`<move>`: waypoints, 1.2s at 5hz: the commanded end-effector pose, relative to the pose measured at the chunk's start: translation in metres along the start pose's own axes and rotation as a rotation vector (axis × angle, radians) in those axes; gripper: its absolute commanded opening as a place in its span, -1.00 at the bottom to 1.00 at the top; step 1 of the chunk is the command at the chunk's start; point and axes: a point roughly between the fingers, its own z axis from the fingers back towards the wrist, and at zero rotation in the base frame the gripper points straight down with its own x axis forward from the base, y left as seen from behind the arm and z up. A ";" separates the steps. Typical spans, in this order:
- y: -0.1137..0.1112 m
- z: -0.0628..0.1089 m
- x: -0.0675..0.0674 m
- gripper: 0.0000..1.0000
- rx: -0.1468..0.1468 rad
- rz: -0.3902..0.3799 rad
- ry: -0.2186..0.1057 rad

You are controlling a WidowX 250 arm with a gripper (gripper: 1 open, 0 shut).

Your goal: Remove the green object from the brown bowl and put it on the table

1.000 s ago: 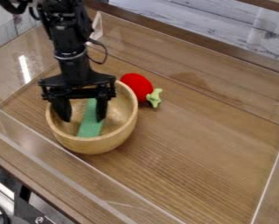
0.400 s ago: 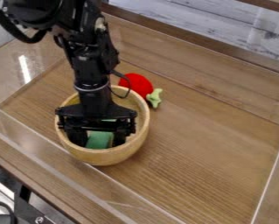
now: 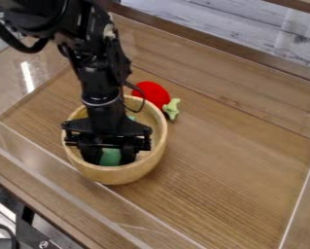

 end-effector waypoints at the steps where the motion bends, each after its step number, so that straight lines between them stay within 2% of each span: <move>1: 0.002 0.011 0.014 -1.00 -0.018 0.006 -0.025; 3: -0.008 0.022 0.010 -1.00 -0.032 -0.125 -0.029; 5: -0.015 0.053 0.019 -1.00 -0.063 -0.168 -0.049; 6: -0.037 0.064 0.013 -1.00 -0.091 -0.149 -0.071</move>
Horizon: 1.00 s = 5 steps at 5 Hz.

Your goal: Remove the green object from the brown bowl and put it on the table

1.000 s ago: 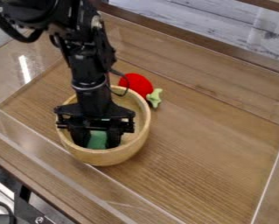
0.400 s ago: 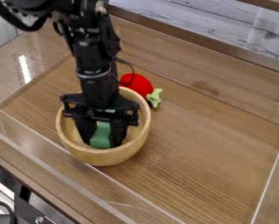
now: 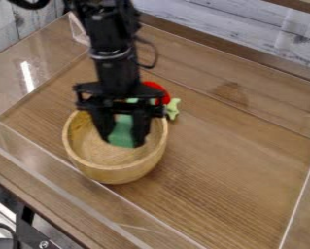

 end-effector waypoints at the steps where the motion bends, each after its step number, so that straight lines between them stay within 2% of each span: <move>1: -0.028 0.007 0.004 -1.00 -0.016 0.019 -0.060; 2: -0.053 -0.003 -0.010 -1.00 -0.024 0.061 -0.074; 3: -0.068 -0.015 -0.020 -1.00 -0.027 0.098 -0.084; 4: -0.072 -0.026 -0.028 -1.00 -0.029 0.106 -0.101; 5: -0.071 -0.042 -0.029 -1.00 -0.029 0.067 -0.104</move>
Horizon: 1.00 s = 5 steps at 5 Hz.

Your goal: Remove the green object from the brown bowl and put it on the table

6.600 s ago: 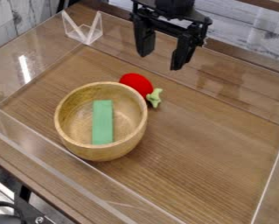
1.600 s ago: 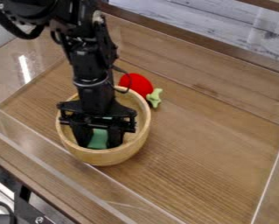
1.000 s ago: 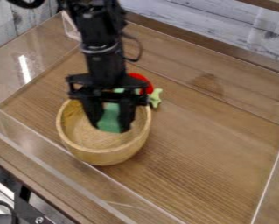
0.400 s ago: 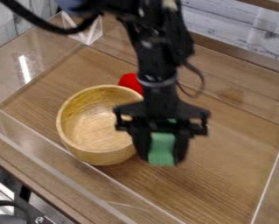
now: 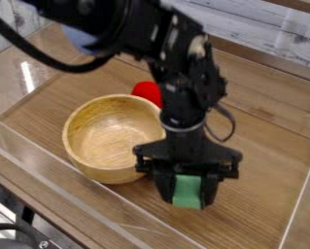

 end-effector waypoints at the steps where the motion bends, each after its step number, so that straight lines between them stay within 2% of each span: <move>1: -0.001 0.000 -0.004 -1.00 -0.013 -0.065 -0.014; 3: 0.007 0.016 0.014 -1.00 -0.023 -0.155 -0.014; 5: 0.001 0.000 0.023 -1.00 -0.023 -0.159 -0.016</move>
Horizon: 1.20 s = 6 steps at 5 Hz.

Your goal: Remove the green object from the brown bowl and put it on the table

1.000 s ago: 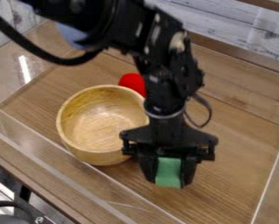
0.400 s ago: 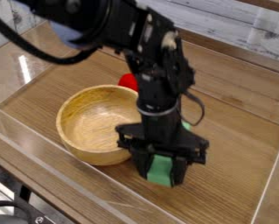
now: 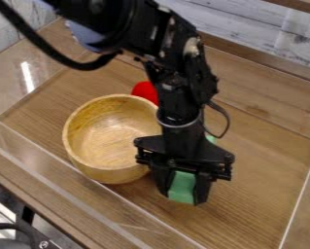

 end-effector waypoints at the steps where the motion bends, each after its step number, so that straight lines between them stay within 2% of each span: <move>1: 0.000 0.008 0.009 -1.00 -0.018 -0.017 -0.038; 2: 0.005 0.009 0.009 -1.00 -0.021 -0.019 -0.043; 3: 0.017 0.008 0.006 1.00 -0.018 -0.058 -0.027; 4: 0.025 0.024 0.008 1.00 -0.030 -0.102 -0.046; 5: 0.033 0.033 0.018 1.00 -0.041 -0.127 -0.067; 6: 0.030 0.032 0.023 1.00 -0.042 -0.134 -0.074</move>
